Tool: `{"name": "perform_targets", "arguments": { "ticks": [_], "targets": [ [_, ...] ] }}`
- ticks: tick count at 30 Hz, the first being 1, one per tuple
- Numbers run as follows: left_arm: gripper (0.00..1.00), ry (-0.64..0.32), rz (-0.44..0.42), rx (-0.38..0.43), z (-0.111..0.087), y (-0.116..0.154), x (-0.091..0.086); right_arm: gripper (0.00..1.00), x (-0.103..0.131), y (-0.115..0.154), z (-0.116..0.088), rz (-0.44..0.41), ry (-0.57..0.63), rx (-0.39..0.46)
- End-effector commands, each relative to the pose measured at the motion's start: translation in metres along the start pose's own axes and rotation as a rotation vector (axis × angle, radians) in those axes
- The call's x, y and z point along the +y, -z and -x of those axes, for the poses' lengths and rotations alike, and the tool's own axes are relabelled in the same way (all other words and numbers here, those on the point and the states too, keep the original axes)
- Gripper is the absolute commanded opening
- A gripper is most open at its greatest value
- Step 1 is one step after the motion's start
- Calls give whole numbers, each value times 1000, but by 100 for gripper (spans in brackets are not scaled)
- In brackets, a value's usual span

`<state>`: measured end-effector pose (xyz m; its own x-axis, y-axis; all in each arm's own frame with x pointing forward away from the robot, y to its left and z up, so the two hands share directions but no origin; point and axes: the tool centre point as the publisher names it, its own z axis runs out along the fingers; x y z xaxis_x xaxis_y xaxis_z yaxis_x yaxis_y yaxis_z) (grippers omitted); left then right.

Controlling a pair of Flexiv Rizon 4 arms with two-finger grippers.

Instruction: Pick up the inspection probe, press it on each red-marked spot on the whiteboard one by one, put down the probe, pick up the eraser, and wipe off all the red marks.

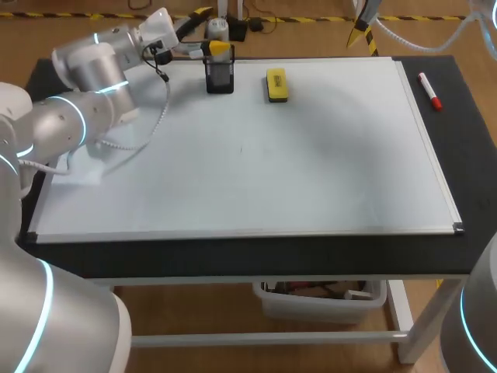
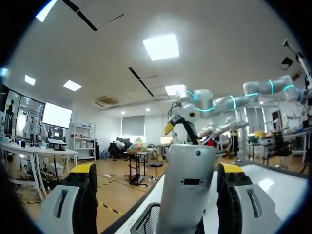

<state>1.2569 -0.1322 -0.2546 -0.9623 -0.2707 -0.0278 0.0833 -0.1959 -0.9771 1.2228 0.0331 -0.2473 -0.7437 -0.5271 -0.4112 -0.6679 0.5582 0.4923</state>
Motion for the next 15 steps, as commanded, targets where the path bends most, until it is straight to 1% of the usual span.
{"name": "perform_targets", "arguments": {
  "ticks": [1,3,10,15],
  "targets": [
    [100,-30,78,447,6,4,-11,100,3,2,-1,-9,2,3],
    [100,-58,153,430,4,5,-14,100,3,2,-1,-9,2,3],
    [100,-110,252,378,3,15,-26,100,3,2,-1,-9,2,3],
    [100,-170,353,330,3,23,-37,100,3,2,-1,-9,2,3]
  ]
}}
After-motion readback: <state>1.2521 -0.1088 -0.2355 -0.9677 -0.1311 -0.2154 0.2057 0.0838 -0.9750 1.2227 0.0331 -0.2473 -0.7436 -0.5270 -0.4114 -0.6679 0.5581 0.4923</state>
